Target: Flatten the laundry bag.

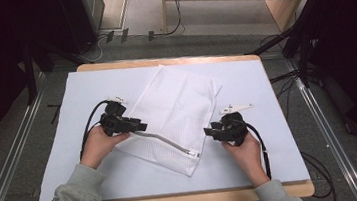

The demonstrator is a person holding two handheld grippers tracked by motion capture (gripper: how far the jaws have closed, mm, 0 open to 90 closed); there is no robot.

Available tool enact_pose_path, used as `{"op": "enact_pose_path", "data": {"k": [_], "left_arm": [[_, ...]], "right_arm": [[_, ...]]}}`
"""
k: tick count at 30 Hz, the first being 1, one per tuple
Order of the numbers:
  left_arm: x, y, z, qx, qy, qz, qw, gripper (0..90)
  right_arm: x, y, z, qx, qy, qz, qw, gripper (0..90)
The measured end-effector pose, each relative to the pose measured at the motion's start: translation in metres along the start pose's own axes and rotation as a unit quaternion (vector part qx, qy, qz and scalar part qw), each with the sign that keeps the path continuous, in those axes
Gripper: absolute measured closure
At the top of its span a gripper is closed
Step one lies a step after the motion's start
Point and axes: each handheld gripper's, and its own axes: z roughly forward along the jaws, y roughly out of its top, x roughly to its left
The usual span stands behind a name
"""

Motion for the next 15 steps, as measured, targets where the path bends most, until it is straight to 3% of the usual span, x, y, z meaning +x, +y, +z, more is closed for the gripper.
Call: {"op": "enact_pose_path", "data": {"k": [7,10,15], "left_arm": [[0.024,0.003,-0.001,-0.016,0.019,-0.021,0.9995,52.8],[0.032,0.004,-0.001,-0.027,0.024,-0.024,0.999,50.4],[0.045,0.003,0.0,-0.026,0.049,-0.026,0.9982,48.4]], "right_arm": [[0.009,-0.004,0.003,0.005,0.001,-0.007,1.0,55.9],[0.011,-0.006,0.006,0.012,0.003,-0.007,0.9999,54.8],[0.011,-0.008,0.01,0.016,0.0,-0.006,0.9999,52.2]]}}
